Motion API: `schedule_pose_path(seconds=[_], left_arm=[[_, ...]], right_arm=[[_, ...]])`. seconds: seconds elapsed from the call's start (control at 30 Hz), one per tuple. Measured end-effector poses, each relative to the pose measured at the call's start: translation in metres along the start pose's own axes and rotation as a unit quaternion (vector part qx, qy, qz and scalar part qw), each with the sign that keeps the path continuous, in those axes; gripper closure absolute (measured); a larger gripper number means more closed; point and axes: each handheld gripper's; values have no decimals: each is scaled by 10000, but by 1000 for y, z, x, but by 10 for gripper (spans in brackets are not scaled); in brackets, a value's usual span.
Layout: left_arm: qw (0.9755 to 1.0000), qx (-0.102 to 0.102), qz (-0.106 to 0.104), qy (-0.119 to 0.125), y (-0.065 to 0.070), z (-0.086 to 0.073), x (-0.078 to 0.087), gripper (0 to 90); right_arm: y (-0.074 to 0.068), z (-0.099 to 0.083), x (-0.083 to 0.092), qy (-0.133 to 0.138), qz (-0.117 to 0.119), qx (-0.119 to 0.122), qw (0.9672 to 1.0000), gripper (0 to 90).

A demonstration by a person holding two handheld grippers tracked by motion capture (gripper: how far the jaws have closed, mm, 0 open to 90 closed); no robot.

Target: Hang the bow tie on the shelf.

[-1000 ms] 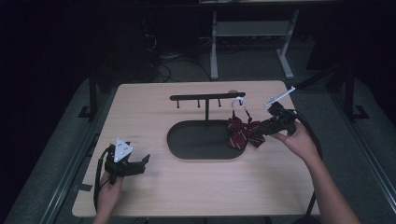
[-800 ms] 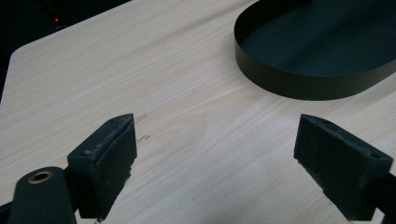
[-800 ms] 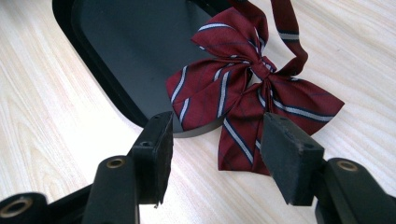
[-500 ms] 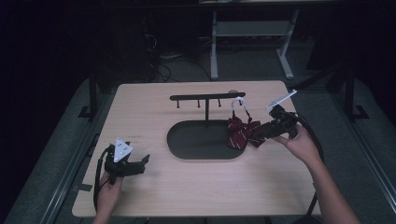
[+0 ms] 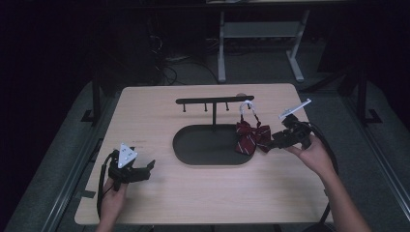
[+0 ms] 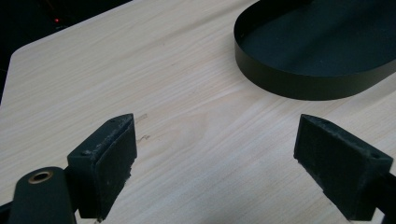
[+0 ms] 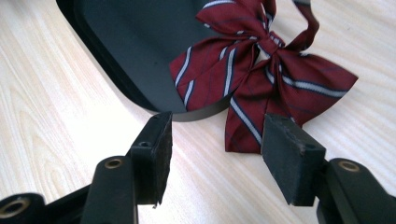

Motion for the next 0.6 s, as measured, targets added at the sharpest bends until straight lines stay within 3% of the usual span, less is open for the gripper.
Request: schedule_pose_path(seconds=[0.6], left_arm=[[10000,33,-10,7,1,0,0,131]], right_arm=[[3,-28,-1,59,40,-171,9998,425]])
Point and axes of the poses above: each handheld gripper's, and its own axes: x roughly backward along the jaws, z roughly out of its top, y roughly to its right, and after that the axes turned 6 degrees about y, right-handed
